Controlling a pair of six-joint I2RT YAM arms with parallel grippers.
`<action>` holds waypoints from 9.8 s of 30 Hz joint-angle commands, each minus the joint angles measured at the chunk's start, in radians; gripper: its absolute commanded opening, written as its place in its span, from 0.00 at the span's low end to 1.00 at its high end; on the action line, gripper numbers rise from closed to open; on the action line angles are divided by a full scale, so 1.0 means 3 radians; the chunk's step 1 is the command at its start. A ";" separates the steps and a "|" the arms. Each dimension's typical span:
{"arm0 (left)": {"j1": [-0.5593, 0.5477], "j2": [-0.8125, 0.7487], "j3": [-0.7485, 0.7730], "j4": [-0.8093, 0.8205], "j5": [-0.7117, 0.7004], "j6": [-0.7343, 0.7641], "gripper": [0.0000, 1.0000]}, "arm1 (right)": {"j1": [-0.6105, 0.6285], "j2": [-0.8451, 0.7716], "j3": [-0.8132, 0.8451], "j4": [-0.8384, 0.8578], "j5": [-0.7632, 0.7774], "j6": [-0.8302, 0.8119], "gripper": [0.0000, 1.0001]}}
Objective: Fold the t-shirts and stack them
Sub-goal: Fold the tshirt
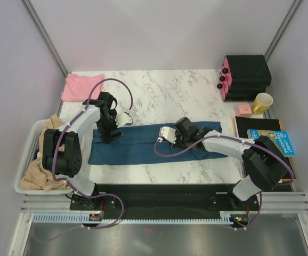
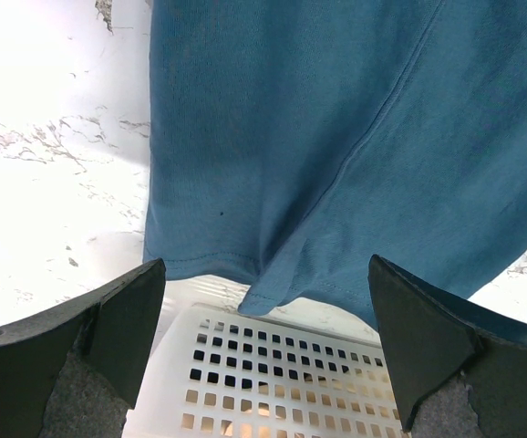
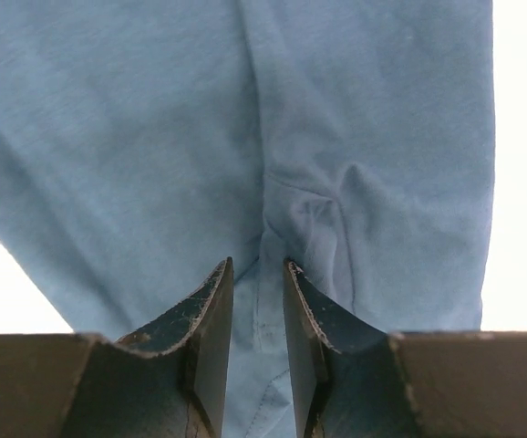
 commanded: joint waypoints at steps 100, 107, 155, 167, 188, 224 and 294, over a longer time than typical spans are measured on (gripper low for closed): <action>-0.0040 0.0228 0.0112 0.0027 0.0104 -0.0101 1.00 | -0.0085 0.0376 0.0746 -0.0871 -0.0275 -0.0637 0.23; -0.0040 0.0269 0.0179 0.0033 0.0114 -0.0106 1.00 | -0.0090 0.0365 0.0567 -0.0528 0.0016 -0.0515 0.23; -0.0045 0.0310 0.0245 0.0022 0.0063 -0.0029 1.00 | -0.0034 0.1143 0.1983 -0.2134 -0.1697 -0.0571 0.00; -0.0045 0.0269 0.0164 0.0043 0.0094 -0.0029 1.00 | 0.0109 0.1143 0.1983 -0.2149 -0.1722 -0.0540 0.37; -0.0040 0.0203 0.0133 0.0084 0.0048 0.0011 1.00 | 0.0216 -0.0253 0.0583 -0.1484 -0.0454 -0.0898 0.46; -0.0045 -0.0028 0.0000 0.0063 -0.0014 0.0027 1.00 | 0.0600 -0.0381 -0.0220 -0.0431 0.0333 -0.0868 0.43; -0.0173 0.0090 0.0573 -0.0049 0.0104 -0.0045 1.00 | -0.0244 -0.0478 -0.0031 -0.1878 -0.1692 -0.0443 0.52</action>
